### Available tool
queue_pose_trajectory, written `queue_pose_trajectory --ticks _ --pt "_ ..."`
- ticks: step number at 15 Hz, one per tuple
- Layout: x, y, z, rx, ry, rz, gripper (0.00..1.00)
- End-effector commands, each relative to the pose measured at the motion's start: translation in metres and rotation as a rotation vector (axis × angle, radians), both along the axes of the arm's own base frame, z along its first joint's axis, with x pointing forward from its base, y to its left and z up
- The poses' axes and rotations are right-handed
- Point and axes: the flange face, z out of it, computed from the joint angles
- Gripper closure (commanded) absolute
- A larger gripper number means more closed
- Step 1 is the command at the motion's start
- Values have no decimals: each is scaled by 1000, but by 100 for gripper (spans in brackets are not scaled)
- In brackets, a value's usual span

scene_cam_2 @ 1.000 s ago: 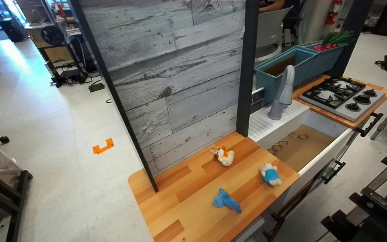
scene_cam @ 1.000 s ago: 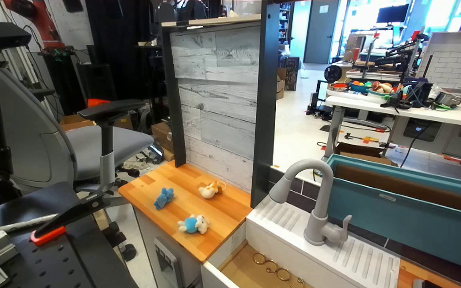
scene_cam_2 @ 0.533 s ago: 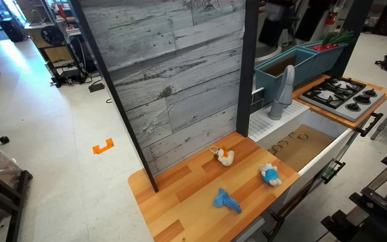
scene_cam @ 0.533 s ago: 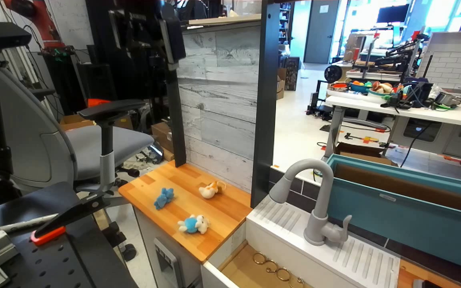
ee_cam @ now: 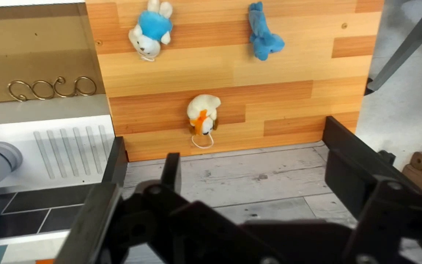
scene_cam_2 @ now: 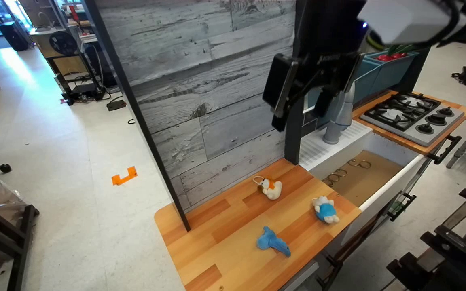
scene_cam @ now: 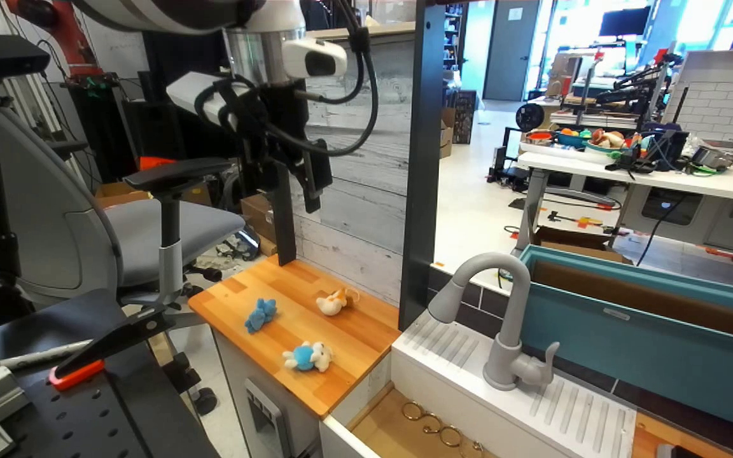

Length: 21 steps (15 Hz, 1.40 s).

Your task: Move the doll farthest from you to the left

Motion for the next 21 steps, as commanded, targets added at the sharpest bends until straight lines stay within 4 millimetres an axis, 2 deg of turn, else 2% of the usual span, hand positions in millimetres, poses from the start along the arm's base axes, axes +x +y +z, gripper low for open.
queue_pose_trajectory --ticks 1,11,18,21 --pt "21 4 -40 -74 0 -23 0" --pt "59 10 -130 -172 20 -74 0" --pt "70 5 -182 -228 46 -86 0" --pt "73 9 -201 -236 59 -82 0"
